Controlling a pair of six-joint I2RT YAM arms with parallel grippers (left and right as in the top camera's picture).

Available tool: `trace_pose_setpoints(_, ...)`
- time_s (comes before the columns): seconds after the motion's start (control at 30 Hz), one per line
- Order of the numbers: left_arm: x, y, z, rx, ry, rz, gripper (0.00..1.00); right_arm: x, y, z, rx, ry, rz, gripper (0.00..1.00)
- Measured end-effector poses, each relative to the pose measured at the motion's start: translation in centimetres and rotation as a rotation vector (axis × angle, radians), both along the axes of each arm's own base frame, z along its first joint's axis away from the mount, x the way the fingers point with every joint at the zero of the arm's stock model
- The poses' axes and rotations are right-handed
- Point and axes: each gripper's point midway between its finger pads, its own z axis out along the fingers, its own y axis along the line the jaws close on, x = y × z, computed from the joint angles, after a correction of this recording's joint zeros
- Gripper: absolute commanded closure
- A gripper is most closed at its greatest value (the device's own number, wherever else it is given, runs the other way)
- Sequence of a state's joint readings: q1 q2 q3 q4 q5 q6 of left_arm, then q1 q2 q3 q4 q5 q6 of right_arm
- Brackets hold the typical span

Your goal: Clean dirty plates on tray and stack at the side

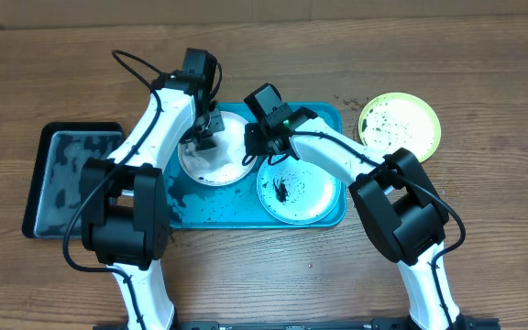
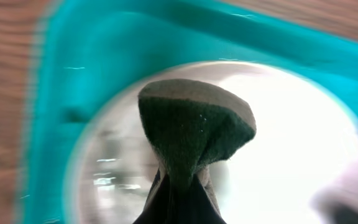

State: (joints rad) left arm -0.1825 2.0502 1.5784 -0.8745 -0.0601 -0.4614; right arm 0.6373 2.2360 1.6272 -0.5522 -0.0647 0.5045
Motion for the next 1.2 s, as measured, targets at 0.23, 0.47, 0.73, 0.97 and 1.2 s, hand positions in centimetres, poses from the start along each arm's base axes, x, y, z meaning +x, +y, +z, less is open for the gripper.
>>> trace_pose_setpoints(0.23, 0.2, -4.5, -0.6, -0.194, -0.020, -0.071, 0.96, 0.0, 0.0, 0.0, 0.000, 0.000, 0.000, 0.96)
trace_pose_setpoints(0.47, -0.6, -4.3, -2.6, -0.173, -0.015, -0.069, 0.96, 0.0, 0.0, 0.0, 0.000, -0.001, 0.000, 0.96)
trace_pose_setpoints(0.73, -1.7, 2.2, -3.2, 0.138, 0.015, 0.020, 0.96, 0.0, 0.0, 0.0, -0.002, 0.001, 0.000, 0.96)
trace_pose_setpoints(0.97, -3.6, 6.6, -2.4, 0.317, 0.095, 0.070, 0.96, -0.3, 0.3, 0.0, 0.004, 0.003, 0.017, 0.96)
trace_pose_setpoints(1.2, -1.8, 6.1, 1.2, 0.269, 0.061, 0.110, 0.96, 0.0, -0.1, 0.2, -0.040, -0.028, 0.055, 0.96)
